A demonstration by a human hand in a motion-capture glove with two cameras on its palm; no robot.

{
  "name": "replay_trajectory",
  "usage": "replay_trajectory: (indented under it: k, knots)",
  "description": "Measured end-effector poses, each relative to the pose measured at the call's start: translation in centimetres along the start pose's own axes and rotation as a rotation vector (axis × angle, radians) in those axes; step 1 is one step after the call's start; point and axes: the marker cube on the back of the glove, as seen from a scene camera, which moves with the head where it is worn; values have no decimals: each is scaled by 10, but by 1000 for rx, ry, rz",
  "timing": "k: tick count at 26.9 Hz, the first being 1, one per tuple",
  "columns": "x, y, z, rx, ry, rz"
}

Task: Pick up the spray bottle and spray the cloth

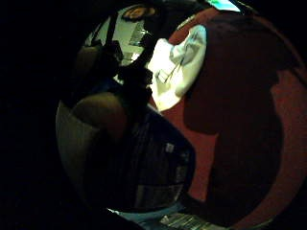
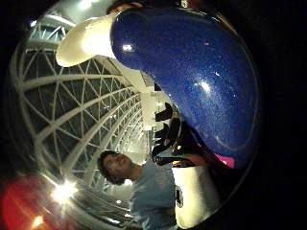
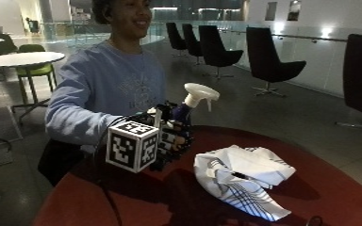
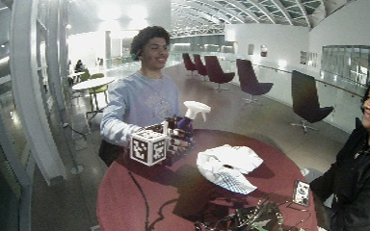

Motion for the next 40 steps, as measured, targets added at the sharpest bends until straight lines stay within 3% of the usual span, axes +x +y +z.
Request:
replay_trajectory:
  k: [13, 40]
  knots:
    - [-2, -5, 25, -121, 36, 184]
    - [8, -3, 44, -190, 99, 301]
